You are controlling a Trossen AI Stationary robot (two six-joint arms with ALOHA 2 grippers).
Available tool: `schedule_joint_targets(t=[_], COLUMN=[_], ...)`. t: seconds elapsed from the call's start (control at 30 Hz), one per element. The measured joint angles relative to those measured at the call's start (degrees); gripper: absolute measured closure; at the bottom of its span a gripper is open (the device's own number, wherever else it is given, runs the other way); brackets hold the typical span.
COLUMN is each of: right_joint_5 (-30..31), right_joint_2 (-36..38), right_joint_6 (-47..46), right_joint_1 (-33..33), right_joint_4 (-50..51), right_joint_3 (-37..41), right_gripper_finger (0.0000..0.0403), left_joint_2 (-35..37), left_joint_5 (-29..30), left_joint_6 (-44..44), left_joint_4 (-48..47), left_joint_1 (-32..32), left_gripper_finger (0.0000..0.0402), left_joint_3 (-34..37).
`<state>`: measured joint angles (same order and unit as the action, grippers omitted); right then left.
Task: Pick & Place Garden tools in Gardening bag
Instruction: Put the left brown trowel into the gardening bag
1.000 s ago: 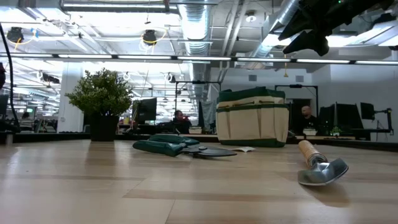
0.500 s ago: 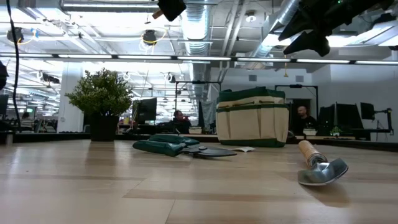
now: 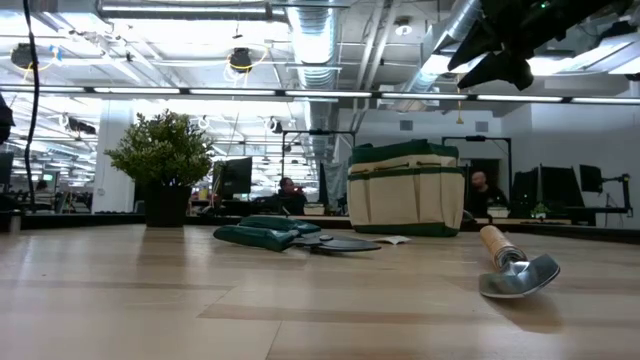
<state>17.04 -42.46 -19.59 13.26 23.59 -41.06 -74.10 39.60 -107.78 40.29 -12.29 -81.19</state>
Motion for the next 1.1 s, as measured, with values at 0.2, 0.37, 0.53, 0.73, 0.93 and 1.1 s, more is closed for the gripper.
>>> schedule_joint_targets(t=[0.2,0.37,0.53,0.73,0.93,1.1], right_joint_5=[0.0,0.0,0.0,0.0,0.0,0.0], right_joint_2=[0.0,0.0,0.0,0.0,0.0,0.0], right_joint_6=[0.0,-1.3,-1.3,-1.5,-1.5,-1.5], right_joint_1=[0.0,0.0,0.0,0.0,0.0,0.0], right_joint_4=[0.0,0.0,0.0,0.0,0.0,0.0], right_joint_3=[0.0,0.0,0.0,0.0,0.0,0.0], right_gripper_finger=[0.0153,0.0153,0.0153,0.0153,0.0153,0.0153], left_joint_2=[-0.9,-0.7,-0.7,-0.3,-0.2,0.2], left_joint_5=[-15.3,-29.9,-33.9,-42.8,-47.5,-48.2], left_joint_6=[-9.4,-9.0,-5.8,3.9,14.8,27.4], left_joint_4=[0.1,2.3,3.3,3.1,2.6,2.5], left_joint_1=[1.1,2.9,6.6,12.1,16.1,18.1], left_gripper_finger=[0.0340,0.0333,0.0337,0.0337,0.0337,0.0337], left_joint_3=[-3.5,-6.0,-9.5,-12.3,-13.8,-15.5])
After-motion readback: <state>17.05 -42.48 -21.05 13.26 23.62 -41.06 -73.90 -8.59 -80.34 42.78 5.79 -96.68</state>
